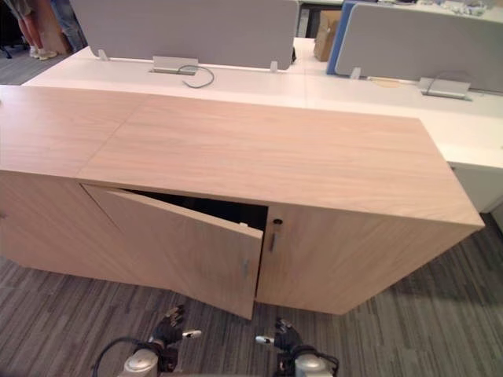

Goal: Walk over to the cabinet, pick up the folder, carry it to the office cabinet, place the folder inside the office cabinet, then close the office cabinet door

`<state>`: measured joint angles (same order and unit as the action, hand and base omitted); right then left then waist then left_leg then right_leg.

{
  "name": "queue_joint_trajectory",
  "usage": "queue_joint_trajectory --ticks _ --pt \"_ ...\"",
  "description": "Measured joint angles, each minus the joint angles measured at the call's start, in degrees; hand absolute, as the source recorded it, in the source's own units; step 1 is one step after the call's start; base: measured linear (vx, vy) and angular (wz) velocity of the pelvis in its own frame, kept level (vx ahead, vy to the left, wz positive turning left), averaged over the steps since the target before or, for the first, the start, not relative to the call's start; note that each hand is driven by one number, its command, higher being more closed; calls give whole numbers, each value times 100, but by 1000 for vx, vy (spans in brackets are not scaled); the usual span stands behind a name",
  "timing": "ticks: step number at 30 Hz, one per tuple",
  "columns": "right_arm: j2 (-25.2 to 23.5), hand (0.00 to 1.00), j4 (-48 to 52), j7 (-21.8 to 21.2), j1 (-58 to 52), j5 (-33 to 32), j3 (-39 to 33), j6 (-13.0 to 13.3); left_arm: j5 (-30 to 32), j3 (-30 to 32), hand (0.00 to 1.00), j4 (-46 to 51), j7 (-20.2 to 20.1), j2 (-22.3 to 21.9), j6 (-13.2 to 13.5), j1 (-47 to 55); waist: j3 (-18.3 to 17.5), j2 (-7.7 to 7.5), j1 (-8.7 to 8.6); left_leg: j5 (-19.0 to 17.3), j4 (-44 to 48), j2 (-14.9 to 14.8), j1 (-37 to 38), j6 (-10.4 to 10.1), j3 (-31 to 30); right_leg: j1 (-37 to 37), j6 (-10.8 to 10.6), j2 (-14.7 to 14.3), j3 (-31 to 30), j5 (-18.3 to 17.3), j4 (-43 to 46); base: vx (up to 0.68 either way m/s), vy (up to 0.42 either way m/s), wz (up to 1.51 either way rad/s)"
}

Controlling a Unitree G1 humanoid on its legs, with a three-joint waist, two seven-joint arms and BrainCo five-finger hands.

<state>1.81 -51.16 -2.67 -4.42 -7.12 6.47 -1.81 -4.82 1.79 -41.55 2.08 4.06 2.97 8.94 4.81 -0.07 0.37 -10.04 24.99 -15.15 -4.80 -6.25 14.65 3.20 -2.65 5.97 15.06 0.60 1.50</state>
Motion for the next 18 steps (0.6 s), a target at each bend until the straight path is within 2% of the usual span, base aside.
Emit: queue_joint_trajectory --ticks 1,2,3,5,8,10,11,14,16,18 --pt "19 0 -63 8 24 -3 -156 20 -79 143 0 -44 114 -56 28 40 1 39 46 -82 -214 188 14 24 -310 -92 -19 13 -113 -12 76 -22 179 -78" --pt "115 0 -208 41 64 31 -497 112 -184 447 0 -194 331 -163 117 79 13 223 89 -10 -787 460 126 9 -873 -246 -73 -62 -260 -44 237 -54 226 -78" --pt "163 0 -471 82 187 66 -750 187 -238 779 0 -486 556 -172 175 37 114 208 97 70 -826 546 270 -60 -909 -268 -103 -43 -407 -58 335 -45 138 -60" --pt "313 0 -718 102 148 166 -838 207 -269 1152 0 -799 744 -165 212 8 93 124 33 69 -921 652 353 -39 -870 -198 -157 43 -425 -28 259 -21 112 -13" --pt "411 0 -921 112 -26 155 -990 208 -777 1648 0 -1356 952 -159 331 111 11 45 29 245 -1432 838 630 63 -727 -84 -242 181 -480 125 -71 56 104 -14" --pt "402 0 -971 61 -25 158 -1022 206 -1403 1834 0 -1609 923 -213 325 148 -10 47 4 393 -1720 911 802 76 -704 60 -262 198 -482 231 -326 83 24 1" --pt "401 0 -995 49 -25 160 -1038 206 -1497 1886 0 -1644 898 -237 325 165 -23 57 10 413 -1766 918 824 75 -713 88 -268 196 -473 243 -372 61 6 10" --pt "396 0 -1159 -9 -7 158 -1230 209 -1863 2023 0 -1705 586 -314 318 312 -33 82 37 440 -1882 922 951 72 -784 291 -265 170 -379 261 -539 79 -1 13" --pt "376 0 -1235 -72 -9 156 -1469 199 -2423 2301 0 -1756 163 -383 297 392 -43 78 37 442 -1926 936 984 75 -882 403 -264 169 -270 262 -623 39 10 19" --pt "357 0 -1297 -138 -8 156 -1606 188 -2660 2423 0 -1768 -33 -403 283 418 -47 72 77 478 -1994 945 983 80 -917 396 -264 171 -234 262 -624 4 16 13"
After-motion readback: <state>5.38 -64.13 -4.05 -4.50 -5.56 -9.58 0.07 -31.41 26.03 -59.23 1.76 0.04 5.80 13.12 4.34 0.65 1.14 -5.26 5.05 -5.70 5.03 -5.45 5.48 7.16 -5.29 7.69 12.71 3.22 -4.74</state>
